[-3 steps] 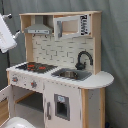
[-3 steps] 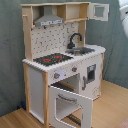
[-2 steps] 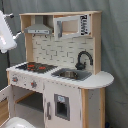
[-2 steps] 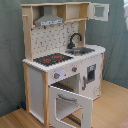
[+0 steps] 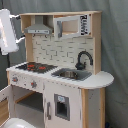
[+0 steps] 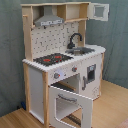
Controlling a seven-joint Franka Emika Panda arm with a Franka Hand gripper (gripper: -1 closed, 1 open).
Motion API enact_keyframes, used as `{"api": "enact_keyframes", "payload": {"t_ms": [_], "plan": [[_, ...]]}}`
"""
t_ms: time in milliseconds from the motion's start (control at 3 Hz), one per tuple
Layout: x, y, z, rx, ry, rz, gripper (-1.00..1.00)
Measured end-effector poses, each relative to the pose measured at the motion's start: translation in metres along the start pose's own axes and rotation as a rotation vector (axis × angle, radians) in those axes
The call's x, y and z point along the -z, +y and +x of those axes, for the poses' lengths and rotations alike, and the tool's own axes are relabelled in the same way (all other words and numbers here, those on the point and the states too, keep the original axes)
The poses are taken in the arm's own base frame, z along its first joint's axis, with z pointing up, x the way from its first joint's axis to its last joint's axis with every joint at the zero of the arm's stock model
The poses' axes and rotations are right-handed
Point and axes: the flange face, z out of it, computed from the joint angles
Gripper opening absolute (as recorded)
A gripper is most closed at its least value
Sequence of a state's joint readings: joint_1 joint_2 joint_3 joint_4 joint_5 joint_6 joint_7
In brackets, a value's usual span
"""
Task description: Play with the kitchen
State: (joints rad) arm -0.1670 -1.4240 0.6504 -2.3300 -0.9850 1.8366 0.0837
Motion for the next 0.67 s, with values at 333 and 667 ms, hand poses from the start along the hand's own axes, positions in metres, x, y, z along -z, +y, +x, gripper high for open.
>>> {"api": "enact_keyframes", "payload": {"t_ms": [333, 667], "plan": [[-0.035, 0.000, -0.017, -0.084, -0.081, 0.077, 1.00], [-0.059, 0.000, -0.021, -0.175, -0.095, 0.135, 1.00]]}}
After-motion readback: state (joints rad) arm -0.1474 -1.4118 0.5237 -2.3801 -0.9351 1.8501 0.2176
